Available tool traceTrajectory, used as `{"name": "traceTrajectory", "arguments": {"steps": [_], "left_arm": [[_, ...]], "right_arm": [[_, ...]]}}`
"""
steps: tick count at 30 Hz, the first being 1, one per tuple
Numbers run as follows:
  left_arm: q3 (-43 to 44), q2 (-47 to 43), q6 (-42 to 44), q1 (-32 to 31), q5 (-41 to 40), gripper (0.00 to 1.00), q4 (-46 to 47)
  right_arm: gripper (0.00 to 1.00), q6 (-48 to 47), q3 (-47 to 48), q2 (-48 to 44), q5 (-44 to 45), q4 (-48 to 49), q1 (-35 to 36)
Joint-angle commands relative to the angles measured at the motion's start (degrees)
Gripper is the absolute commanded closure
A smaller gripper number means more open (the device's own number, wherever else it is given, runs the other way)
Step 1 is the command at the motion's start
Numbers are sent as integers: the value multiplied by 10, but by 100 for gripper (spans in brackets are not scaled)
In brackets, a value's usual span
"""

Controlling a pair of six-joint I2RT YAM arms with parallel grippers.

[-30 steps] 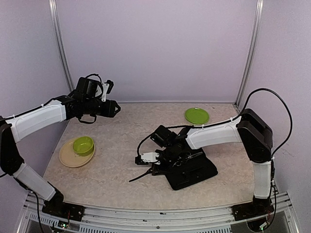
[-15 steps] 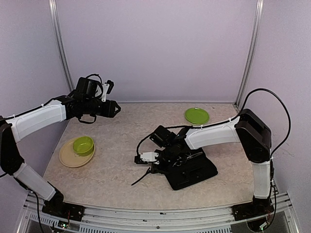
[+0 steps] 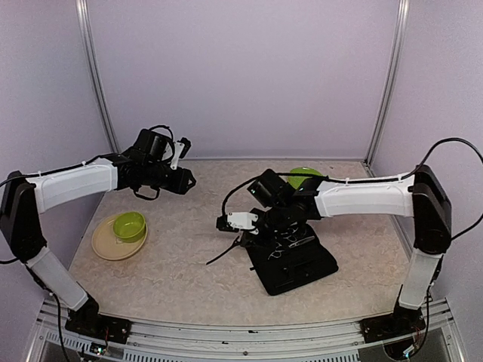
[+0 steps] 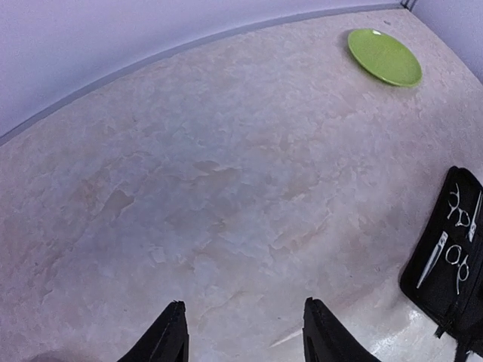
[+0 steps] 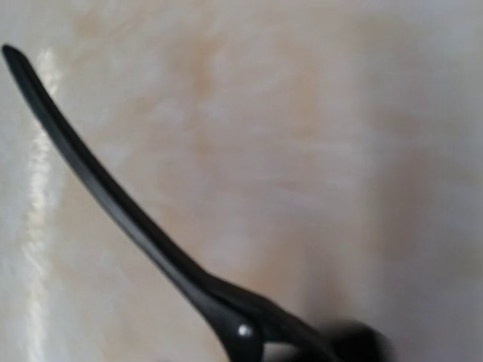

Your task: Sort the hair-cutting tools

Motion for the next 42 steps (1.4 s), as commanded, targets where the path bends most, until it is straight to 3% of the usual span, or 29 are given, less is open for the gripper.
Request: {"name": "traceTrajectory", "arguments": {"steps": [1,5,9,17,21,28,42], "left_arm": [[29,43,24,-77,-54,49,-35],[47,97,31,-164,-129,51,-89],[38,129,11,-206,-135,55,-100],[48,166,67,-314,39,63,-112],[85,217,76,-351,83,66,-147],[96,252,76,-364,127,69,-146],[95,269,78,-368,141,68,-134]], "right_arm": [[100,-22,-46,-113,26,-30,-57],[100,-41,-131,-203,38,-46,-123],[100,-67,-227,-296,50,-66,-190],[100,-108,-348,-427,74,-145,-282],[100,-142,-382,-467,85,-174,-321],[100,-190,-406,-492,108,-199,-341],[100,-196,-381,-423,79,-159,-341]]}}
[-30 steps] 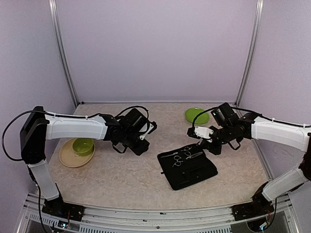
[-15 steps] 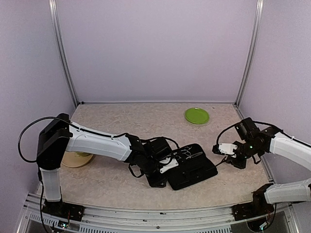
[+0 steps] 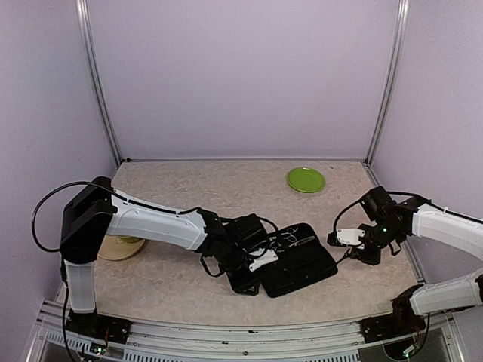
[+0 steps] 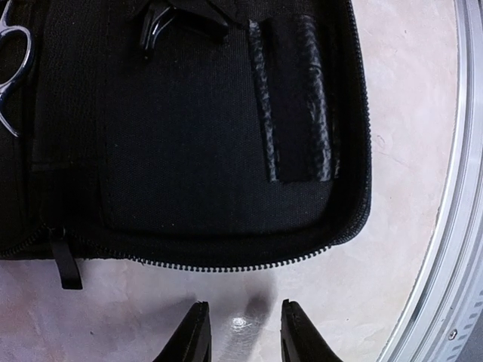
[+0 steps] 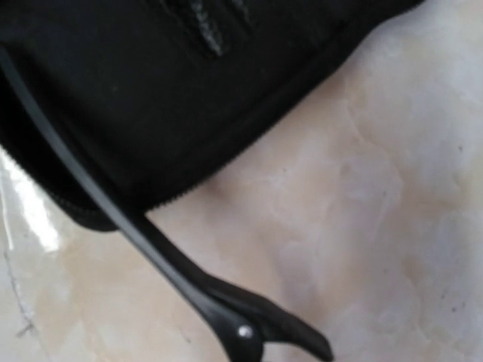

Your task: Sort the hair-cutting tools

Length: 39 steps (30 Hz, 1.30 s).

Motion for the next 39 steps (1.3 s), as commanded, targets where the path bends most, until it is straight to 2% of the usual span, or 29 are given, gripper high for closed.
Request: {"name": "traceTrajectory", "arguments": {"steps": [1,8,18,33,39], "left_arm": [[10,15,8,-2,20,68,6],[18,31,11,-8,39,68,6],[32,45,19,-8,39,68,2],[46,62,18,-9,36,68,-25],[54,66,26,-12,42,73,-49]], "right_arm": [[100,-6,22,18,-23,13,-6],[100,19,22,35,-64,31,-4],[100,22,9,42,-75,51,6],[100,32,-13,75,-78,71,65],[100,43,-17,91,-81,83,90]]}}
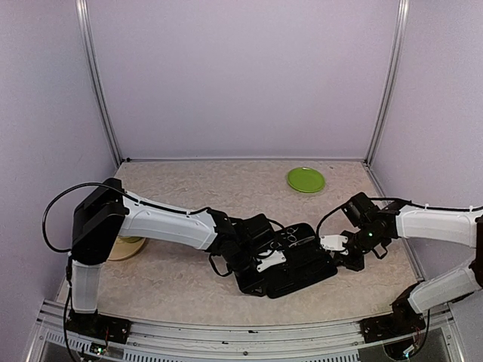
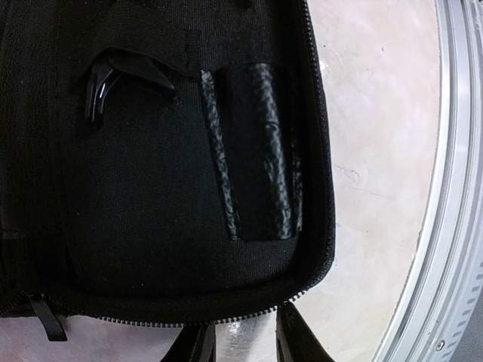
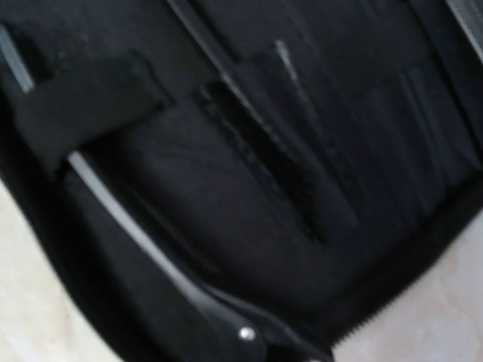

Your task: Sort the hair-cutting tools

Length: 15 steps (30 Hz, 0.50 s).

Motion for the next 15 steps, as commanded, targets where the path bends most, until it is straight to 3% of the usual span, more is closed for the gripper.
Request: {"name": "traceTrajectory", "arguments": {"steps": [1,15], "left_arm": [[4,25,12,-7,10,74,-38],[16,42,21,-9,18,76,-39]], "right_arm": [[100,12,-10,16,-16,6,20],[100,32,-7,52,-28,28,45]]}}
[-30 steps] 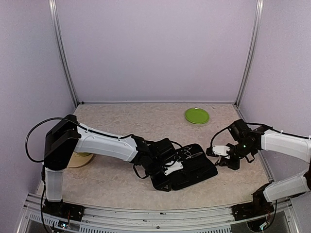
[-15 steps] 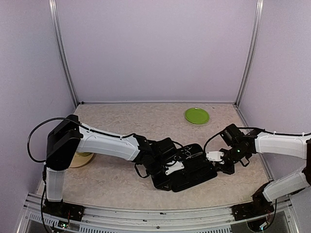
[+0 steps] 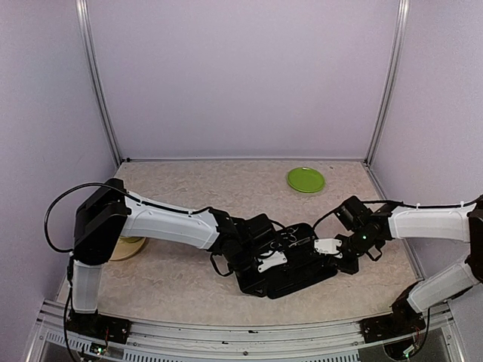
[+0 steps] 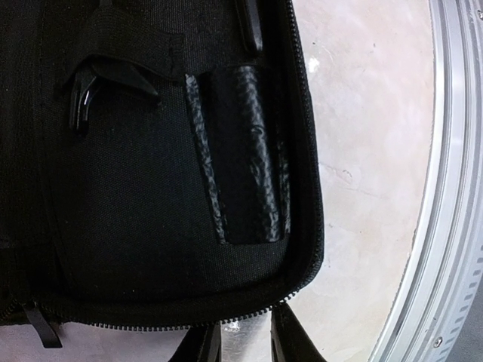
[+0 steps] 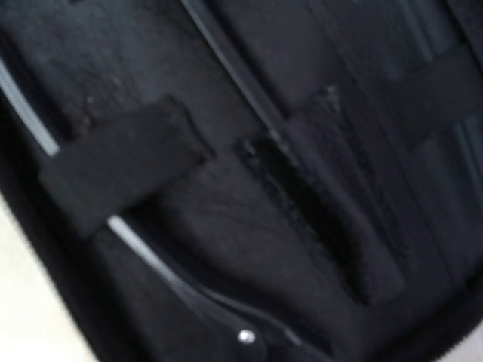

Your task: Sort the hair-cutting tools

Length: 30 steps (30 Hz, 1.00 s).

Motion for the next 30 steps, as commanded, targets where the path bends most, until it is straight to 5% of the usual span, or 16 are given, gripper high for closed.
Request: {"name": "traceTrajectory", "arguments": {"steps": [1,15,30], "left_arm": [[5,34,10,-9,7,76,-25],[12,44,20,-8,8,76,-27],[10,40,30,-2,4,76,-35]], "right_arm": [[100,10,-5,17,-21,5,16],[100,16,11,64,-48,7,31],[100,70,5,25,46,-1,22]]}}
